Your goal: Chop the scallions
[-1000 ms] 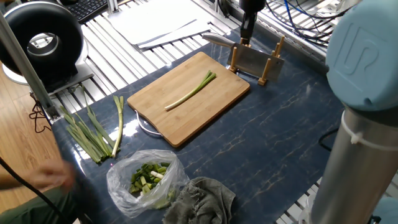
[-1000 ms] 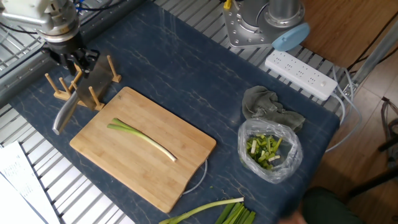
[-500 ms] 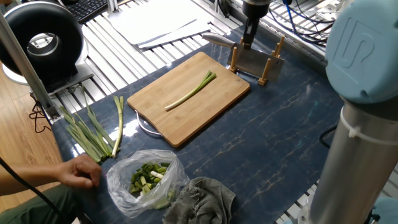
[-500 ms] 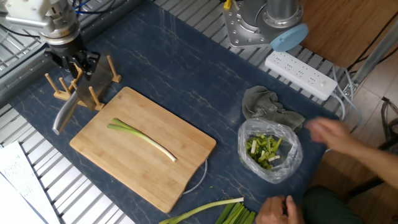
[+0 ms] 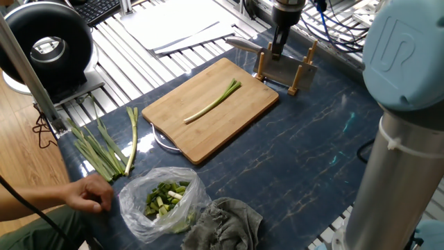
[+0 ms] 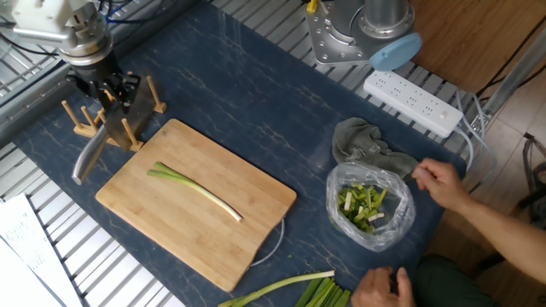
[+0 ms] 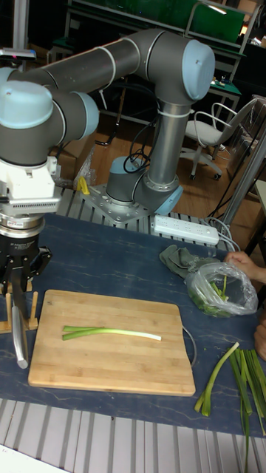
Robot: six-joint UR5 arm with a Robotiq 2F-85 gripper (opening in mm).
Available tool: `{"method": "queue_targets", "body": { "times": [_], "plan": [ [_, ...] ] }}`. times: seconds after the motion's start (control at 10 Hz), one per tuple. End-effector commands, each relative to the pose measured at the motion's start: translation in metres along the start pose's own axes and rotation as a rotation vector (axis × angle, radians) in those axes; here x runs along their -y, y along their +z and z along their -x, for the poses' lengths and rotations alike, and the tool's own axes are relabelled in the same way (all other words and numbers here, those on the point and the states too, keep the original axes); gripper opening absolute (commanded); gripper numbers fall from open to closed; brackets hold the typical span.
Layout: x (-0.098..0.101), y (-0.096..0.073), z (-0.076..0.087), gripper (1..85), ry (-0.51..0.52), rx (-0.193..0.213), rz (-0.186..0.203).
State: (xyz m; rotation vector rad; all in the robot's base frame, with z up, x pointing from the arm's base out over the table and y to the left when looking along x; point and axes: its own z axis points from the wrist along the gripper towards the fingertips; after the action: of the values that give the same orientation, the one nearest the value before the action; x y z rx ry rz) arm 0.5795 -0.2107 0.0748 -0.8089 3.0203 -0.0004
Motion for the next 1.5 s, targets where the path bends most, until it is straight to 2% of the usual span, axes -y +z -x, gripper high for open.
{"method": "queue_targets", "body": {
  "times": [0.0, 0.4, 0.8, 1.0, 1.3, 1.4],
  "plan": [
    [-0.005, 0.006, 0.004, 38.3, 0.014, 0.023, 0.03],
    [-0.02, 0.009, 0.014, 40.7, 0.045, 0.041, 0.073],
    [-0.027, 0.008, 0.015, 41.3, 0.068, 0.04, 0.095],
    [-0.027, 0.008, 0.014, 39.7, 0.071, 0.039, 0.093],
    [-0.02, 0.008, 0.012, 27.3, 0.072, 0.028, 0.066],
    [-0.019, 0.009, 0.012, 26.7, 0.071, 0.029, 0.061]
  ]
}}
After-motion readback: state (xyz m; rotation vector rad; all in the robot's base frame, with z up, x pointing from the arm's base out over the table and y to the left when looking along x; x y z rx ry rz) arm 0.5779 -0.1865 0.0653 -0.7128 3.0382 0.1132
